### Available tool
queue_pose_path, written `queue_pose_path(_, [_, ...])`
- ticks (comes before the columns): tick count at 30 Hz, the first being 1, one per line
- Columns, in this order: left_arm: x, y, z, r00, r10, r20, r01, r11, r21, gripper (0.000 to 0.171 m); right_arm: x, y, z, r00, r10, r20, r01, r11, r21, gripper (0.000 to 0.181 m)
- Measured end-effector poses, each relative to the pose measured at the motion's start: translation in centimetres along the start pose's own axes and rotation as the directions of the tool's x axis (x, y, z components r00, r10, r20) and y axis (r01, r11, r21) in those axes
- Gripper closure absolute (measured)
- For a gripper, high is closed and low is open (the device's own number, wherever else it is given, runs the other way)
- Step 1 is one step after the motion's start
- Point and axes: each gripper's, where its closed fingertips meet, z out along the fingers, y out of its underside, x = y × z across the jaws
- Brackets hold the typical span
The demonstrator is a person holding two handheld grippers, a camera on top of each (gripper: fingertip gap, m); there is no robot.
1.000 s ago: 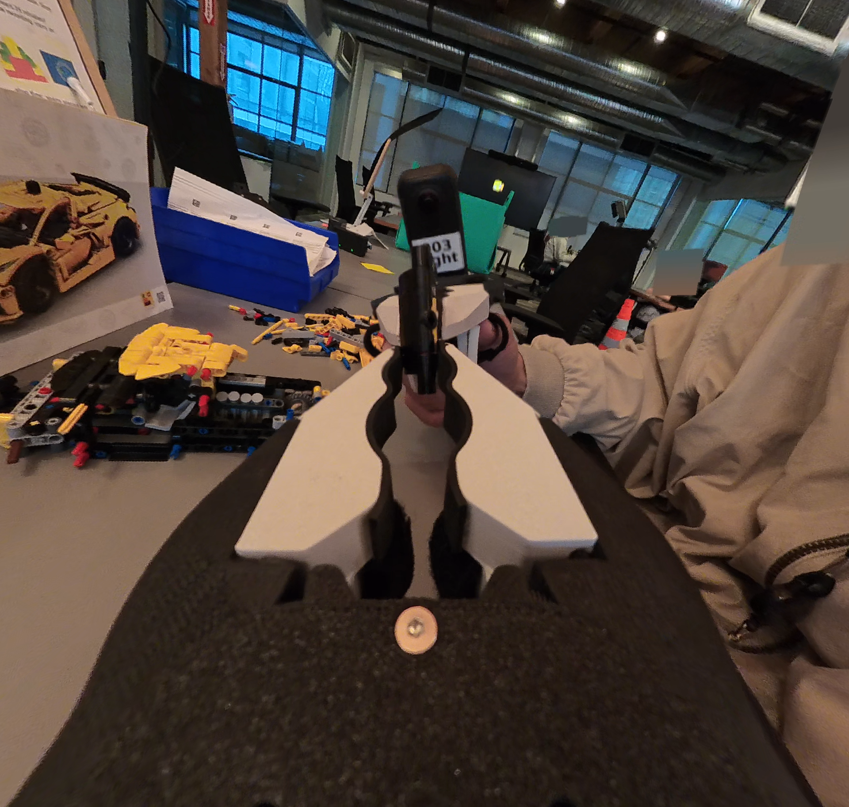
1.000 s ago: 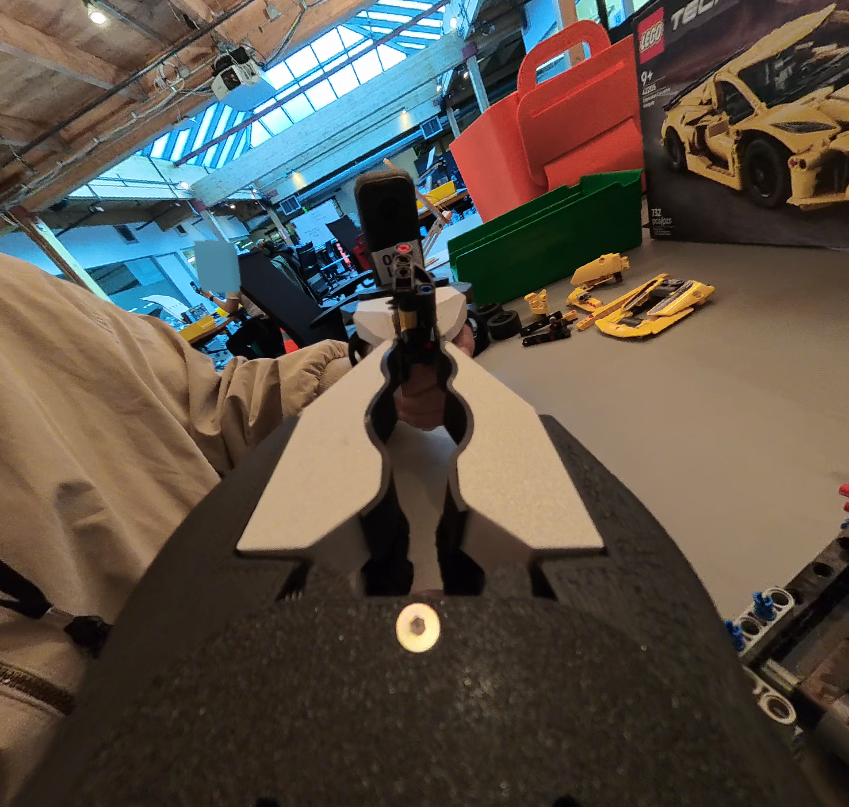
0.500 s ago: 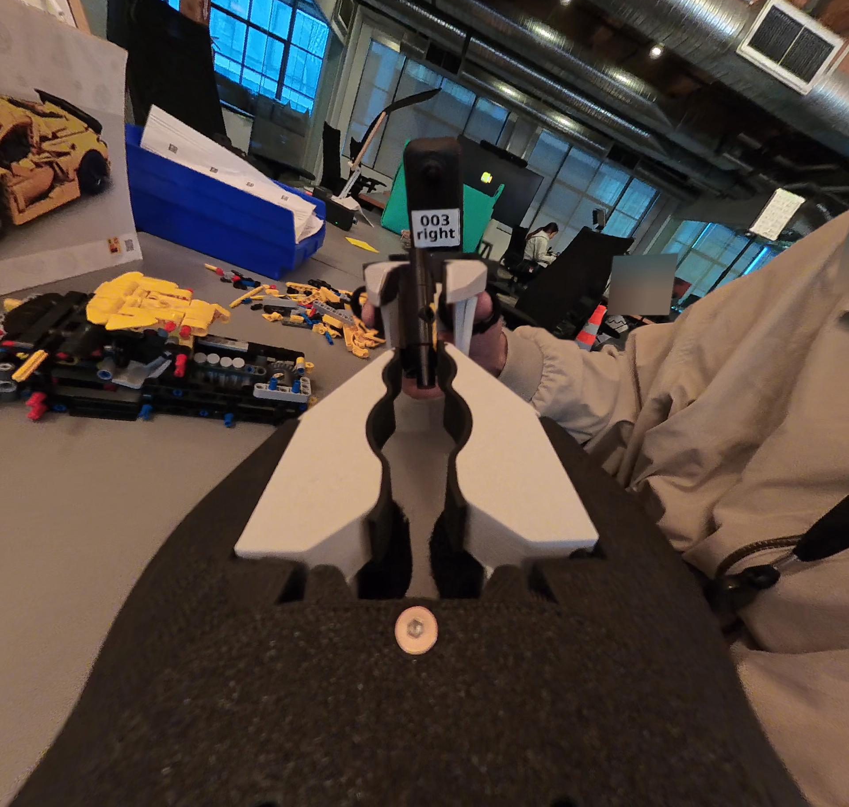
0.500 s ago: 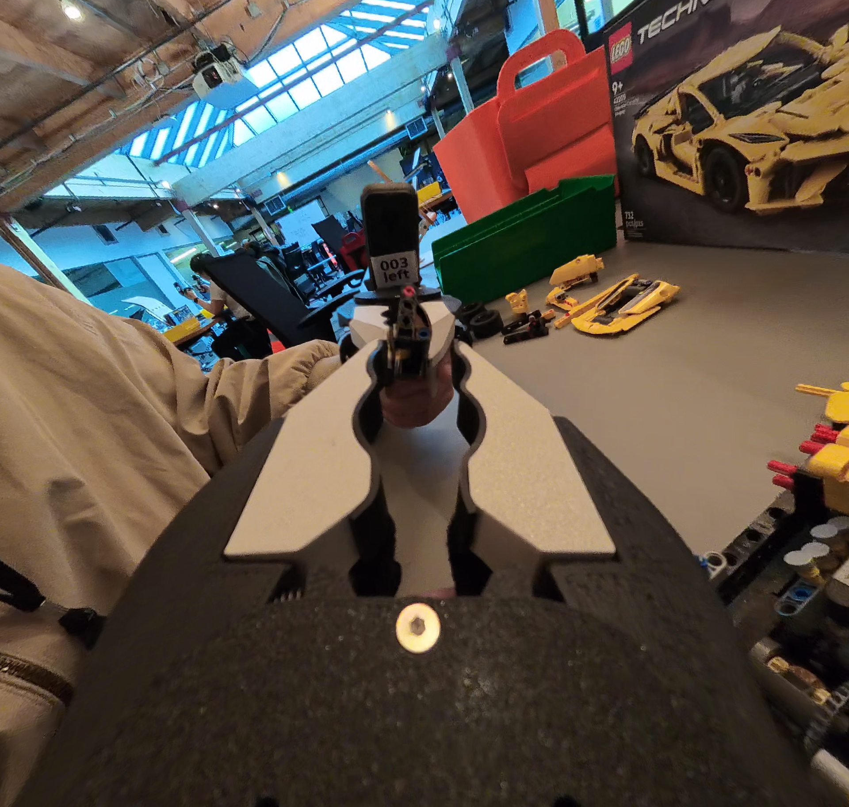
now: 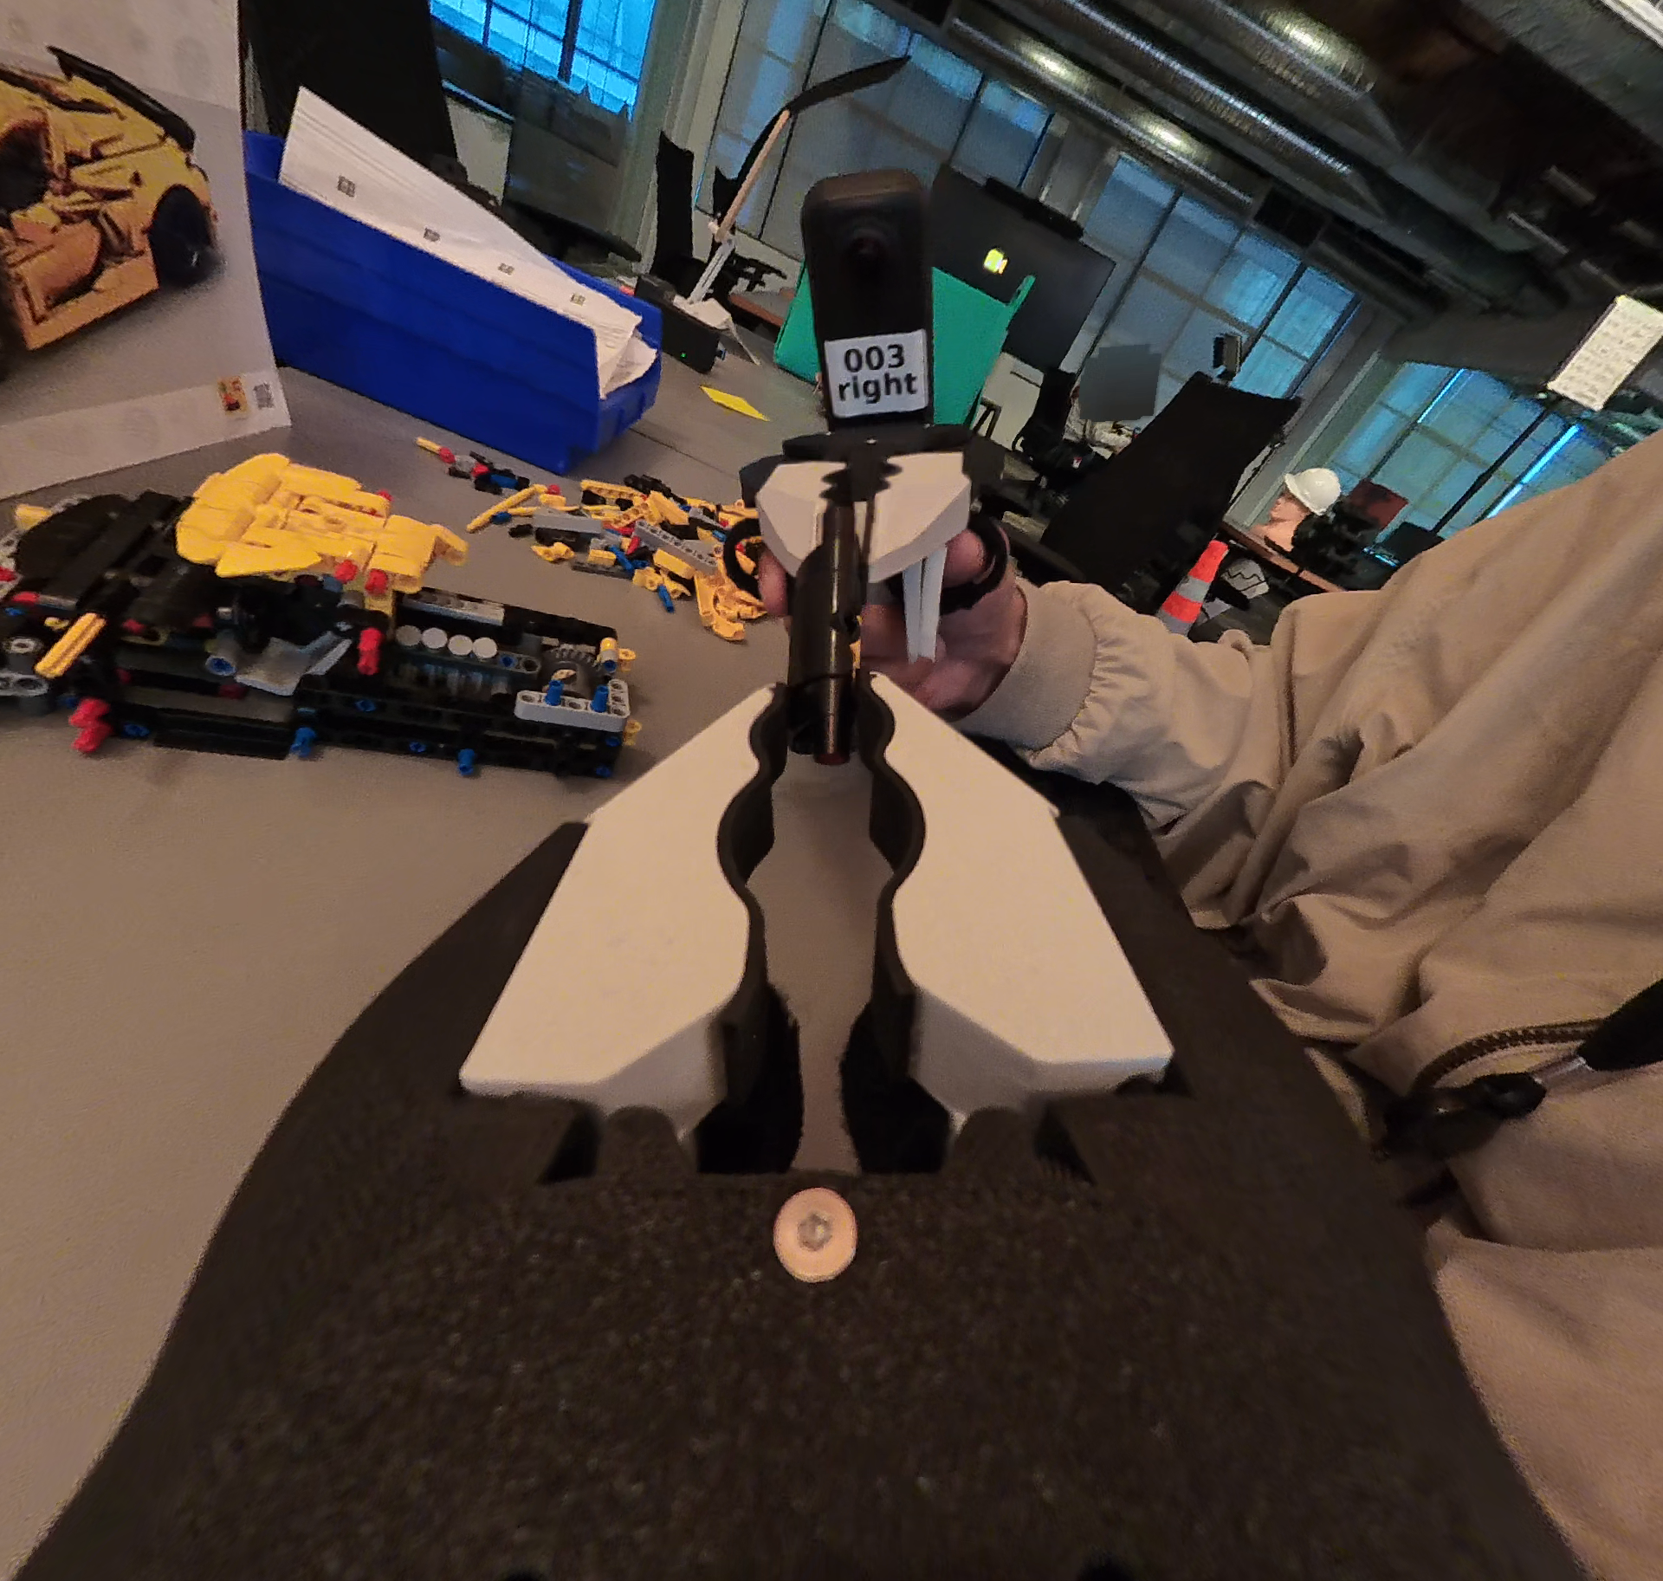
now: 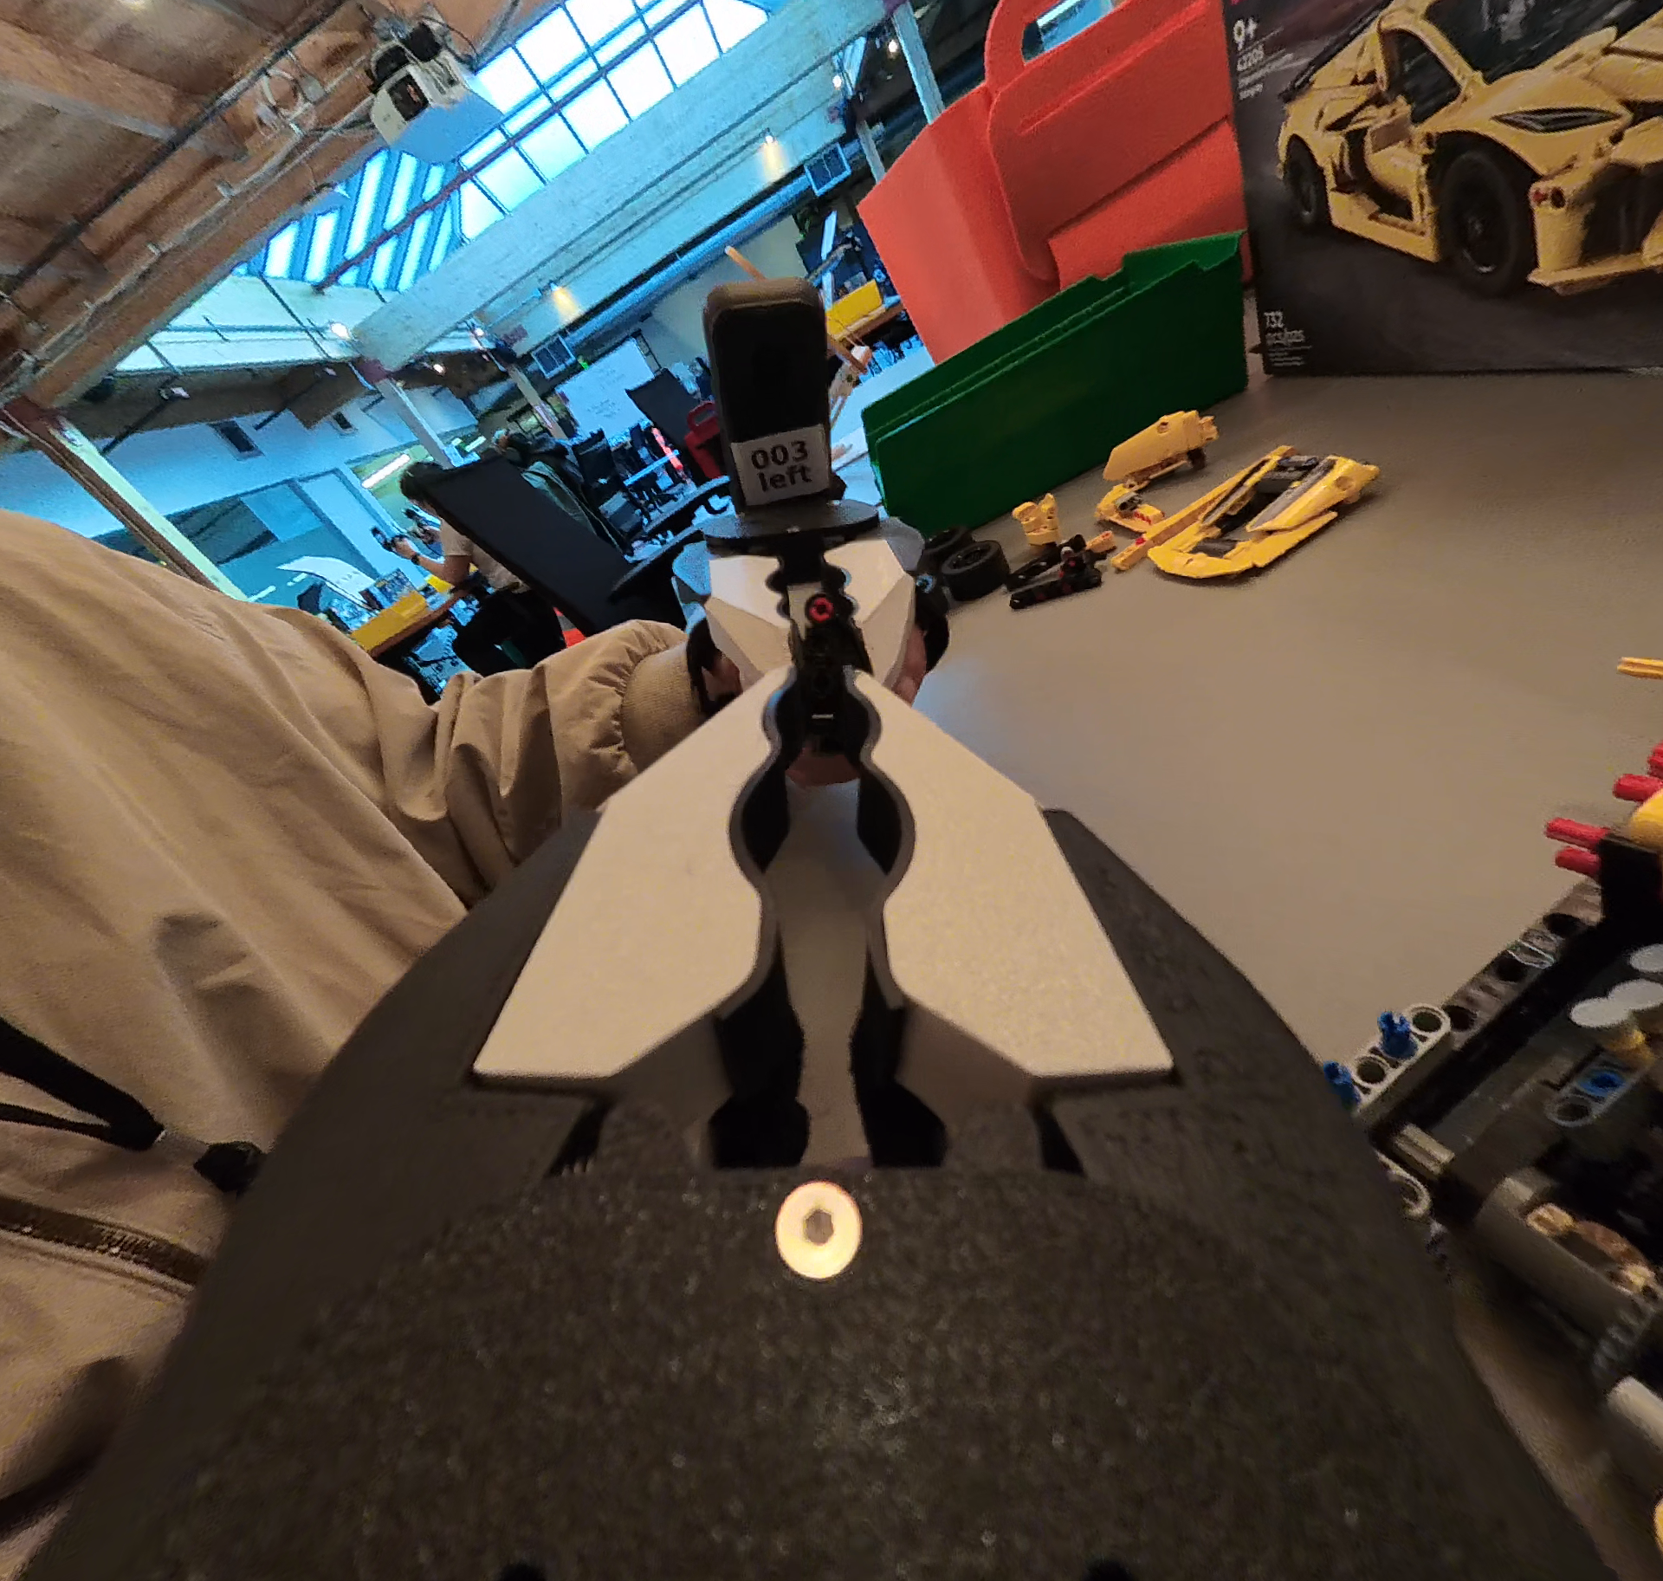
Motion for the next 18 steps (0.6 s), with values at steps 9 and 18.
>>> queue_pose_path(9, [-0.6,-2.0,0.4,0.992,-0.126,-0.029,0.129,0.982,0.138,0.129,0.2,-1.1,0.9,0.991,0.119,0.062,-0.126,0.983,0.135,0.176])
queue_pose_path(18, [0.4,-0.7,0.1,0.997,-0.039,-0.069,0.041,0.999,0.035,0.156,-0.3,0.3,1.9,0.994,0.085,0.066,-0.087,0.996,0.029,0.175])
